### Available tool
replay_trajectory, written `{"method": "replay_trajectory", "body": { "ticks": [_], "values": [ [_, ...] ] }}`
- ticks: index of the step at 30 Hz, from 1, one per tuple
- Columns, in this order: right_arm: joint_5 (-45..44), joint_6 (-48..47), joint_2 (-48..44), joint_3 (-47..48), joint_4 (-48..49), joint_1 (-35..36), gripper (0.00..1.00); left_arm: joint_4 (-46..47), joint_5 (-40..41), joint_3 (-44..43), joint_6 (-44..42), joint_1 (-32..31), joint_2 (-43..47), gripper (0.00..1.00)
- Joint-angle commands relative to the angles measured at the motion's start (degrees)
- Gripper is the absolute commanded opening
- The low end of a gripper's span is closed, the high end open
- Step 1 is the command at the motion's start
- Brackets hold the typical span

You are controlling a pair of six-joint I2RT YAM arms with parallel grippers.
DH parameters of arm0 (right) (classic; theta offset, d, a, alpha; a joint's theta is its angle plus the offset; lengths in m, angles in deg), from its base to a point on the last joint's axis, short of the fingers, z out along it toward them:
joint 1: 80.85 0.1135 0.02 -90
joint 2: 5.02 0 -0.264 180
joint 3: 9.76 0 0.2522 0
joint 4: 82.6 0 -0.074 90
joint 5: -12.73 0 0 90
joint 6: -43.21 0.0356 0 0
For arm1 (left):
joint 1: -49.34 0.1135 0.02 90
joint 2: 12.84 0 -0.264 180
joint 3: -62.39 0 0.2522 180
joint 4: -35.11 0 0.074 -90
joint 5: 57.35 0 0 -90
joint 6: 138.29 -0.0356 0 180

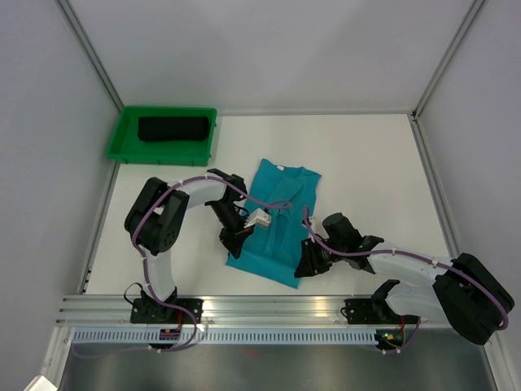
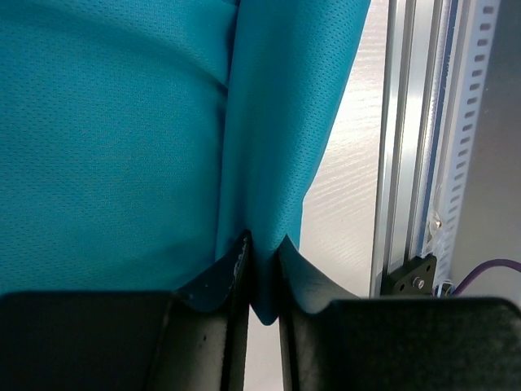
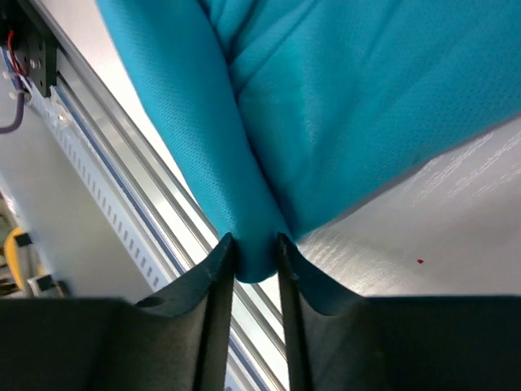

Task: Roll the t-shirts
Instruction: Roll the tshirt

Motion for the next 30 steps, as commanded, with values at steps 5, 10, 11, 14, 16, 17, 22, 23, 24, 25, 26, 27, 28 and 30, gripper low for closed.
{"method": "replay_trajectory", "body": {
  "ticks": [5,10,11,14,16,17,22,23,24,25,26,27,28,30],
  "values": [
    [-0.03,0.69,3.99,0.86,1.25,-0.15,0.17,0.74,-0.95,-1.36,1.46,1.38,2.94,0.35],
    [1.19,2.70,4.34,1.13,3.35,-0.15,0.07,-1.18,-0.95,-2.41,1.28,2.88,4.44,0.38],
    [1.37,2.79,4.51,1.30,5.27,-0.15,0.07,-1.45,-1.13,-2.67,1.54,2.88,4.70,0.38],
    [1.02,2.36,4.78,2.09,4.94,-0.15,0.08,-1.19,-2.18,-2.59,2.95,2.97,5.58,0.33],
    [0.50,2.00,4.95,2.53,4.32,-0.07,0.09,-0.40,-1.66,-2.50,6.62,2.97,4.80,0.22],
    [-0.12,1.48,4.95,2.62,4.06,-0.24,0.12,0.21,-1.22,-2.50,7.43,2.97,4.27,0.12],
    [-7.05,1.30,2.33,4.11,-0.24,-0.50,0.45,2.32,0.36,-1.18,10.94,3.14,3.73,0.02],
    [-9.85,0.95,0.75,4.38,-1.30,-0.42,0.48,3.11,0.37,-1.27,11.65,3.32,3.82,0.02],
    [-11.62,0.51,-3.27,5.16,-2.00,-0.42,0.49,3.55,0.11,-1.70,12.35,3.49,3.91,0.02],
    [-13.38,-0.19,-5.74,5.69,-3.66,-0.33,0.50,3.99,-0.07,-1.88,14.10,4.10,3.91,0.02],
    [-16.96,-2.02,-8.12,6.57,-4.20,-0.24,0.50,4.78,-0.42,-2.06,14.81,4.46,3.91,0.02],
    [-18.13,-2.91,-12.67,6.92,-4.47,-0.15,0.52,5.22,-0.42,-1.89,16.38,4.46,3.74,0.02],
    [-19.18,-3.88,-14.71,7.19,-4.82,0.63,0.52,5.57,-0.34,-1.71,17.10,4.55,3.73,0.02],
    [-22.33,-6.94,-18.68,8.59,-5.69,2.21,0.53,6.36,0.01,-1.10,18.76,4.55,3.56,0.02]
  ]
}}
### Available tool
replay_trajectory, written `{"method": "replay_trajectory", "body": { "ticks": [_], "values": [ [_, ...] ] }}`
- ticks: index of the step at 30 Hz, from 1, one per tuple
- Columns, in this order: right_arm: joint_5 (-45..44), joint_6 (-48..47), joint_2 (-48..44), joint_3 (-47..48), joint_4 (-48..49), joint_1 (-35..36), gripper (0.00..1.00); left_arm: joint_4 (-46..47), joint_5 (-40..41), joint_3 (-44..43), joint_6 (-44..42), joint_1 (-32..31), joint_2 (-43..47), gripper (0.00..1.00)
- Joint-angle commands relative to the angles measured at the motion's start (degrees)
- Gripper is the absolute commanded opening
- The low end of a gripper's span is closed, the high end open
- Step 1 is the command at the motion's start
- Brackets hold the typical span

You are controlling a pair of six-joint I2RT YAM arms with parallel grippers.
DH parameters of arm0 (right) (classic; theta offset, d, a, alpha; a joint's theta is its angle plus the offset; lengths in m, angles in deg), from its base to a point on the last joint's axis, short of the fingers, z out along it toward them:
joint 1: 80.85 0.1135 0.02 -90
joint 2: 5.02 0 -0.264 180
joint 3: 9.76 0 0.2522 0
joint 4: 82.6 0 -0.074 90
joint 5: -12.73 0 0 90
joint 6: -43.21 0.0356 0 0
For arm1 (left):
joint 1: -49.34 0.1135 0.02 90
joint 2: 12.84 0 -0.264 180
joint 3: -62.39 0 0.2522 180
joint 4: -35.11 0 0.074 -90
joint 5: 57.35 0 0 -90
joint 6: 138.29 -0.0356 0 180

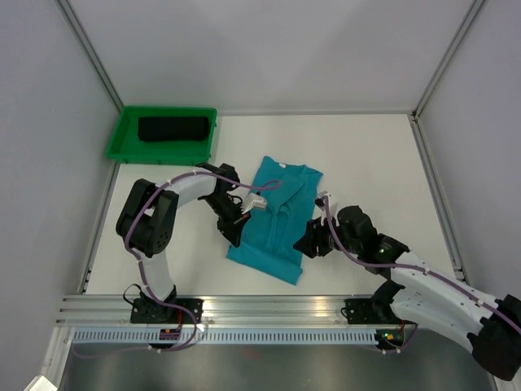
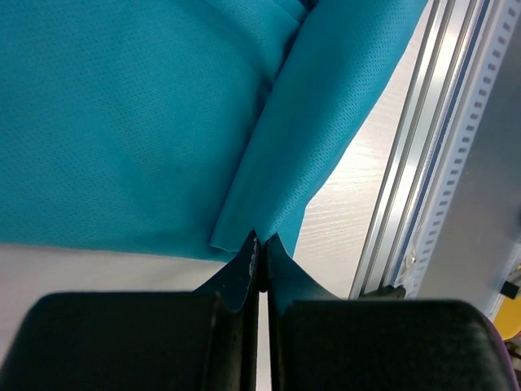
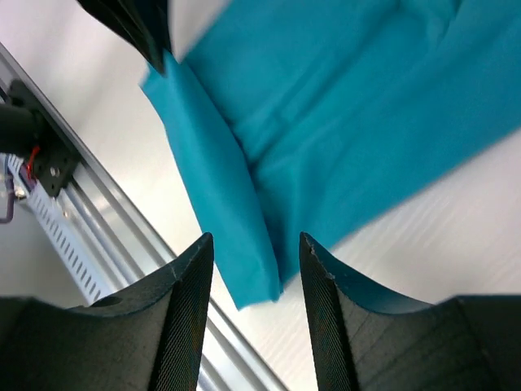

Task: Roll the t-shirts
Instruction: Roll the tshirt

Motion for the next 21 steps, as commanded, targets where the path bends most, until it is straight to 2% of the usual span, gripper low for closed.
{"method": "replay_trajectory", "body": {
  "ticks": [1,3,5,6,7,9,10,13,17,21],
  "values": [
    [-9.39,-6.28,-6.14,4.31,-2.11,4.70,0.53,3.02,0.08,0.13,5.72,0.40,0.67,0.02],
    [-16.47,-8.22,-7.28,3.71,-2.74,9.27,0.52,4.68,1.39,0.92,7.30,0.40,0.76,0.02],
    [-21.95,-8.05,-6.86,2.48,-1.78,17.01,0.51,5.57,2.45,1.53,8.80,0.40,0.76,0.02],
    [-24.32,-7.09,-5.29,1.60,-1.34,19.12,0.51,5.84,2.89,1.80,10.28,0.40,0.85,0.02],
    [-30.61,-4.30,-4.14,1.42,-0.64,23.41,0.50,6.01,2.89,2.15,10.99,0.40,0.94,0.02],
    [-35.32,-0.51,-1.16,1.33,0.68,28.78,0.50,6.89,2.98,3.90,13.79,0.40,1.72,0.02],
    [-38.12,4.21,-0.79,0.98,3.65,29.42,0.50,8.46,2.98,4.78,14.86,0.40,2.25,0.02],
    [-41.30,8.29,-2.89,-2.00,8.24,29.69,0.50,11.02,2.11,9.26,17.42,0.22,5.14,0.02],
    [-52.44,17.15,-10.08,-4.81,4.65,29.69,0.51,12.25,3.34,10.24,18.56,0.84,7.44,0.02],
    [-50.55,18.23,-16.42,-7.10,4.64,29.69,0.57,12.26,3.16,9.27,19.61,0.92,5.34,0.02]
  ]
}}
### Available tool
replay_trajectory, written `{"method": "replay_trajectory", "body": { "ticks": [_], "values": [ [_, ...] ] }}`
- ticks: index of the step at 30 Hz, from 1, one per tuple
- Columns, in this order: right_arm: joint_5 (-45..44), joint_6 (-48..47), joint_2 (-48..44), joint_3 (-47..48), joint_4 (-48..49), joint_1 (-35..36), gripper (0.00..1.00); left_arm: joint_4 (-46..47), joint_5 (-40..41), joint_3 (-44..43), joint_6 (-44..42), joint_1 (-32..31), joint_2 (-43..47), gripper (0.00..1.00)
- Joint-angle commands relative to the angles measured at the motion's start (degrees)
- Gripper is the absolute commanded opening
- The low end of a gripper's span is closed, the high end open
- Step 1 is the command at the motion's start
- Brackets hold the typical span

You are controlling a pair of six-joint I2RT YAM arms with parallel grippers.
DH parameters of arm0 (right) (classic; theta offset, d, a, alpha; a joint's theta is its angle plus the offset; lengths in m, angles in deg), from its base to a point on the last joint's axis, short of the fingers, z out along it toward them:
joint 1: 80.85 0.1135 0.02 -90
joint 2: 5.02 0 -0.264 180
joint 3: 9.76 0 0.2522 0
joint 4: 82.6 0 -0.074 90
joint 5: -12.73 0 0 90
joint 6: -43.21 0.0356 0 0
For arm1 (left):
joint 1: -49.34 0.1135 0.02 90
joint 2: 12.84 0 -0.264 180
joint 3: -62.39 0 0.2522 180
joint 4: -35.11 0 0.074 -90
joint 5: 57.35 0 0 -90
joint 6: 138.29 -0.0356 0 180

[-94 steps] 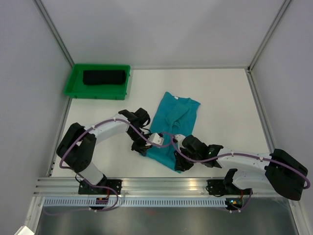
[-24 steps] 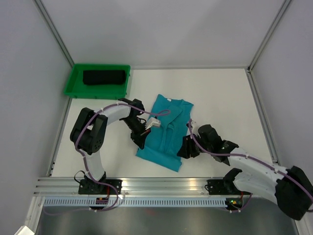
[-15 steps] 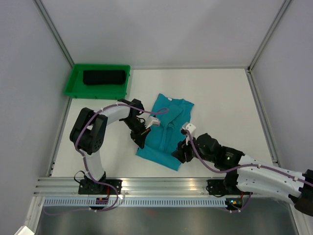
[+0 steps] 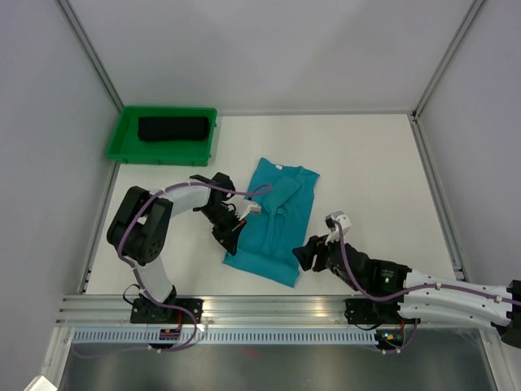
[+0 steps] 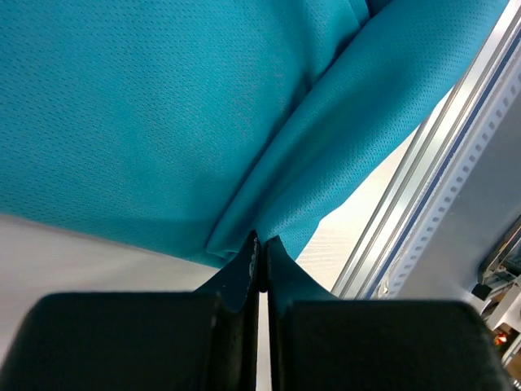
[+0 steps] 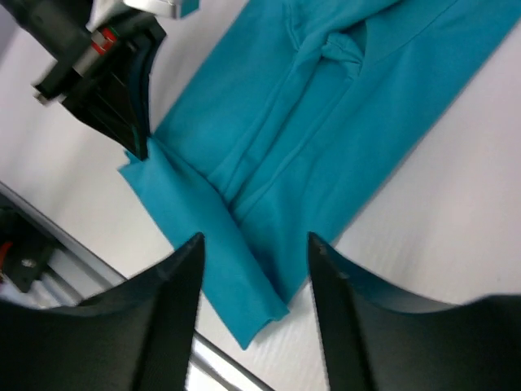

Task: Roll the t-shirts
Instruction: Roll the tshirt

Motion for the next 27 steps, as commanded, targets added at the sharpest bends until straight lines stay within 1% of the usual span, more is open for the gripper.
{"method": "replay_trajectory", "body": {
  "ticks": [1,3,4,6,7,8,9,11,12,13,14,15,16,17,19,20,21,22,24,25,27],
  "values": [
    [-2.68,3.85,-5.28,-2.23,4.00,0.12,0.65,2.22,-0.03,-1.22,3.33,0.33,-0.48,0.02],
    [1.00,2.62,-9.06,-5.04,7.52,0.20,0.75,2.40,-0.56,-1.57,3.68,0.42,-1.36,0.02],
    [1.81,2.53,-10.20,-6.18,10.76,0.12,0.84,2.49,-0.30,-1.75,4.03,0.42,-1.62,0.02],
    [4.44,1.83,-12.84,-9.61,15.94,0.20,0.90,2.84,0.57,-1.75,4.47,0.42,-1.72,0.02],
    [4.89,1.47,-13.20,-10.41,16.67,0.20,0.91,2.84,0.93,-1.66,4.56,0.51,-1.72,0.02],
    [5.68,0.25,-12.77,-10.07,16.94,0.12,0.90,2.84,1.19,-1.57,4.56,0.60,-1.72,0.02],
    [6.90,-1.94,-11.81,-9.37,15.81,0.20,0.81,2.84,1.37,-1.57,4.65,0.95,-1.89,0.02],
    [7.44,-4.58,-5.23,-4.72,12.31,0.12,0.73,2.93,2.24,-1.92,5.00,1.65,-2.41,0.02],
    [7.70,-5.90,-1.90,-2.61,7.76,0.20,0.71,2.84,2.60,-2.10,5.61,2.61,-3.38,0.02],
    [8.75,-9.22,5.36,1.67,5.89,0.29,0.69,2.75,2.78,-2.36,5.70,3.05,-3.82,0.02],
    [9.28,-10.73,8.91,3.80,3.09,0.38,0.68,2.23,2.43,-2.62,5.70,3.58,-4.09,0.02],
    [9.38,-12.31,12.17,5.83,-0.16,1.34,0.68,2.05,2.60,-2.80,5.70,4.02,-4.09,0.02],
    [7.90,-14.42,17.42,8.98,-1.50,2.22,0.67,1.35,2.60,-2.80,5.44,4.03,-4.26,0.02],
    [6.66,-15.48,19.65,10.32,-2.47,3.70,0.68,0.91,2.08,-2.80,4.31,4.03,-4.26,0.02],
    [2.90,-17.59,24.73,12.95,-3.18,10.45,0.68,-0.23,0.42,-2.98,2.73,4.03,-4.79,0.02],
    [2.00,-17.95,26.33,13.66,-3.18,10.49,0.68,-0.59,-0.12,-3.15,2.37,4.03,-5.14,0.02],
    [1.21,-18.30,27.92,14.45,-3.10,13.10,0.69,-0.94,-0.64,-3.41,2.10,4.11,-5.58,0.02],
    [0.42,-18.65,31.24,16.20,-3.27,14.08,0.69,-1.38,-1.00,-3.94,1.84,3.94,-6.19,0.02],
    [-2.48,-18.66,34.59,18.05,-4.93,16.71,0.70,-2.17,-1.61,-4.30,0.87,3.94,-6.72,0.02],
    [-3.45,-18.31,37.31,19.89,-5.72,17.34,0.70,-2.52,-1.79,-4.56,0.52,4.02,-6.81,0.02],
    [-6.43,-17.17,39.35,21.40,-8.09,18.04,0.71,-3.14,-2.14,-4.47,-0.36,4.02,-6.99,0.02]
  ]
}}
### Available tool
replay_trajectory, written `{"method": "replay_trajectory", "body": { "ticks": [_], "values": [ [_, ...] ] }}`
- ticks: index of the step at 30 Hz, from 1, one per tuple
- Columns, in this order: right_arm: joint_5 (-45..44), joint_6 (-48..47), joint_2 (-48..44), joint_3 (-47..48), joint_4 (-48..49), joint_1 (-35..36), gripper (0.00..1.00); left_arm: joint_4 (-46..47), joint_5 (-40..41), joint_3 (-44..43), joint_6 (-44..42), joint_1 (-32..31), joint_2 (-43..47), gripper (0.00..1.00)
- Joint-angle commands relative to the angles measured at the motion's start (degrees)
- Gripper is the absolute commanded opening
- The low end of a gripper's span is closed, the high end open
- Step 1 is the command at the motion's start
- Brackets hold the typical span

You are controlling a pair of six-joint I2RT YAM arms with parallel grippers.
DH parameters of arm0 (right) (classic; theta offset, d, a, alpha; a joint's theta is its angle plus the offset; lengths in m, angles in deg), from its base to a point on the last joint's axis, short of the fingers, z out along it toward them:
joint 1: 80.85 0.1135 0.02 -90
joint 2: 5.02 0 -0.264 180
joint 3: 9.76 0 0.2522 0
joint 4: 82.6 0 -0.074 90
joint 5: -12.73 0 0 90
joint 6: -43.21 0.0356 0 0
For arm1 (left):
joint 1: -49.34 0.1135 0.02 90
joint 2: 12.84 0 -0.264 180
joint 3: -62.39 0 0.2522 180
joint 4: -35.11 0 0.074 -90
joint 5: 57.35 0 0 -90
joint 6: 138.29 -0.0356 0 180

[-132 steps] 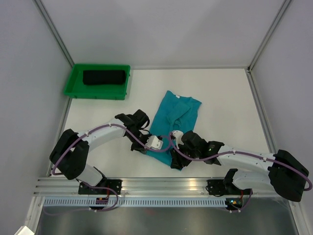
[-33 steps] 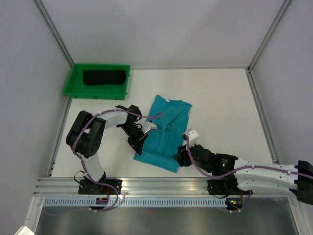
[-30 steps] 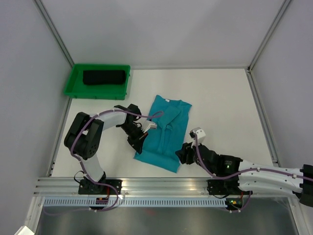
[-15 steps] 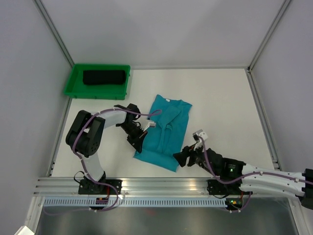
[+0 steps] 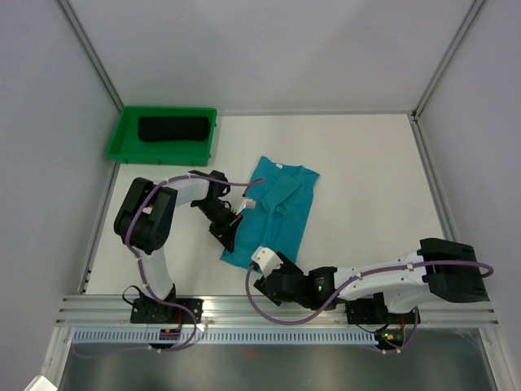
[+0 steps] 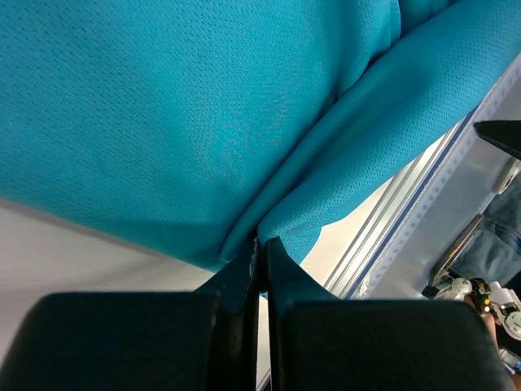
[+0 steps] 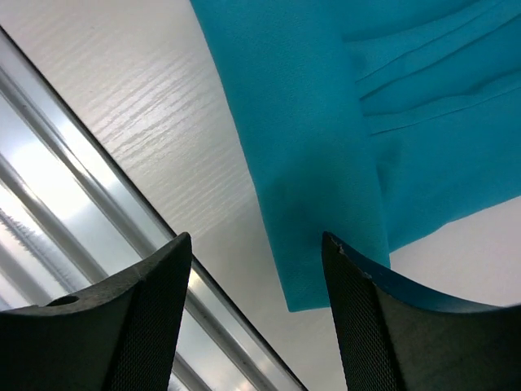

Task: Roll the t-shirts
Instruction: Roll the tshirt

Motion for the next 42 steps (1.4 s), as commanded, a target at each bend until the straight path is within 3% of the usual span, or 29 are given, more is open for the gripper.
{"method": "replay_trajectory", "body": {
  "ticks": [1,7,13,19,25,30,33,42],
  "values": [
    [-7.69,-0.60,3.40,4.85,-5.00,1.15,0.71,-1.39,-1.33,-1.45,-3.64,-0.02,-1.24,0.02],
    [-9.72,-3.76,6.39,9.34,-9.57,1.24,0.73,-2.97,-1.42,-3.21,-4.96,-0.11,-2.73,0.02],
    [-4.01,-4.12,9.91,9.96,-12.65,1.24,0.73,-4.47,-0.81,-4.71,-5.92,-0.19,-3.79,0.02],
    [-4.01,-3.32,10.53,9.87,-13.44,0.27,0.74,-5.34,0.60,-5.24,-7.24,-0.81,-3.96,0.02],
    [3.46,-3.15,13.69,9.96,-14.23,-3.06,0.72,-6.22,0.60,-5.68,-7.95,-0.98,-4.23,0.04],
    [7.50,-2.53,12.90,8.56,-13.79,-6.05,0.60,-6.40,0.86,-5.24,-9.17,-0.90,-3.79,0.11],
    [11.63,-2.53,11.15,7.06,-11.96,-8.86,0.37,-6.40,0.86,-5.06,-10.58,-0.99,-2.83,0.24],
    [27.27,0.10,1.40,-1.98,1.04,-16.68,0.24,-5.61,1.74,-4.62,-20.41,-0.90,8.59,0.43]
  ]
}}
